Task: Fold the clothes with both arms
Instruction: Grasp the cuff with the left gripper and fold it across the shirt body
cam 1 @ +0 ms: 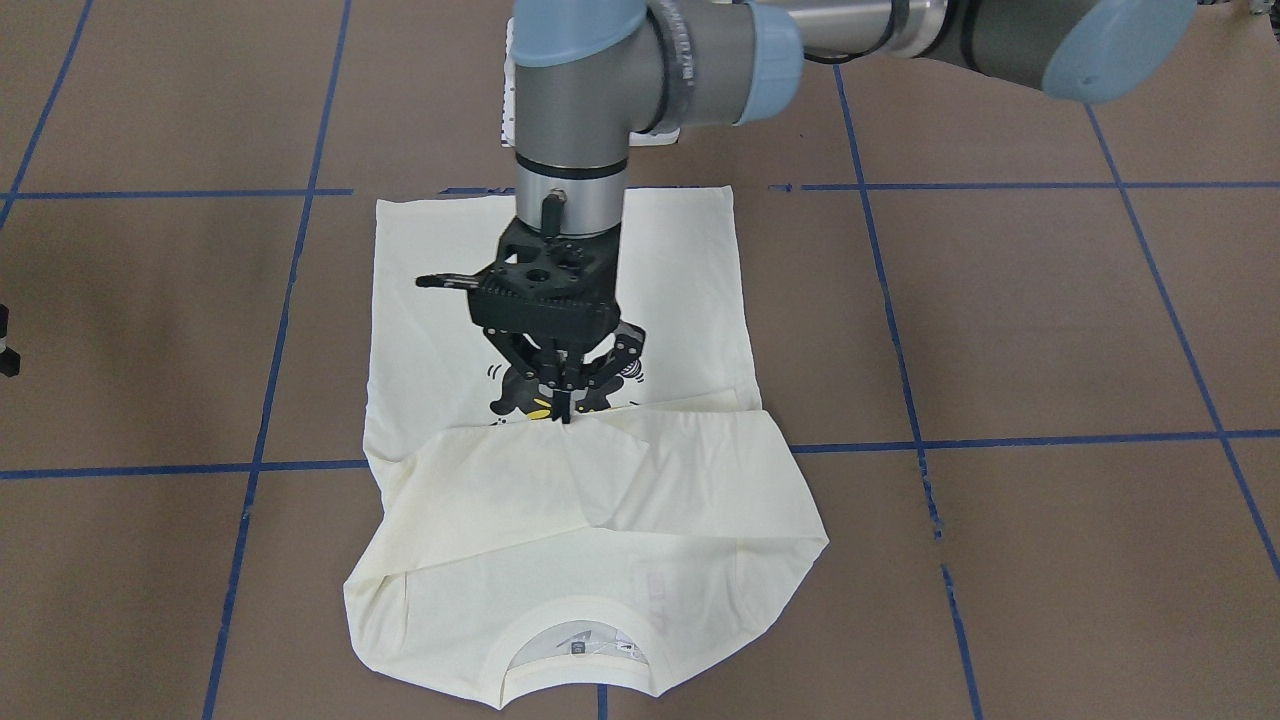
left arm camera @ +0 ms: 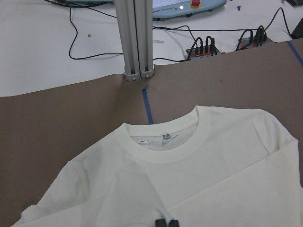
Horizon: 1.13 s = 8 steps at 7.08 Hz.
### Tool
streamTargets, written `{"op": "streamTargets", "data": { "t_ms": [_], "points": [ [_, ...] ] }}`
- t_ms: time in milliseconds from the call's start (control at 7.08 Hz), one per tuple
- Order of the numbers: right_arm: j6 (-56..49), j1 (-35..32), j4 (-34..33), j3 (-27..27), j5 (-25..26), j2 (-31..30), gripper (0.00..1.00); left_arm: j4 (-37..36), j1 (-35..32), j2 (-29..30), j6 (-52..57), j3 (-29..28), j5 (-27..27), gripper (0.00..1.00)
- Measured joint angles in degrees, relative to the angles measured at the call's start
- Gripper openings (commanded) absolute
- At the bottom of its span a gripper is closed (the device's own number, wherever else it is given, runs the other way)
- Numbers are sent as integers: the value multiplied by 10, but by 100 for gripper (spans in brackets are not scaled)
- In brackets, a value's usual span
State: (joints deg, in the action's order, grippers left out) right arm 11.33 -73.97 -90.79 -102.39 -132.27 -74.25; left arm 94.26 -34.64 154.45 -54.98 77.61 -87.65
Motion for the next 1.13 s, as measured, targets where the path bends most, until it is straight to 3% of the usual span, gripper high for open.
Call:
{"op": "streamTargets", "data": {
  "t_ms": [141, 424, 565, 706, 1130],
  "points": [
    [0, -1, 0, 0, 0, -1, 100, 30, 41, 13, -17, -35, 44, 0],
    [0, -2, 0, 0, 1, -1, 100, 107, 73, 22, -25, -99, 82, 0],
    [0, -2, 0, -1, 0, -1, 100, 128, 76, 25, -24, -116, 85, 11],
    [0, -2, 0, -1, 1, -1, 100, 141, 77, 30, -26, -122, 85, 99],
    [0, -1, 0, 0, 0, -1, 100, 247, 79, 22, -54, -128, 53, 100]
  ]
}}
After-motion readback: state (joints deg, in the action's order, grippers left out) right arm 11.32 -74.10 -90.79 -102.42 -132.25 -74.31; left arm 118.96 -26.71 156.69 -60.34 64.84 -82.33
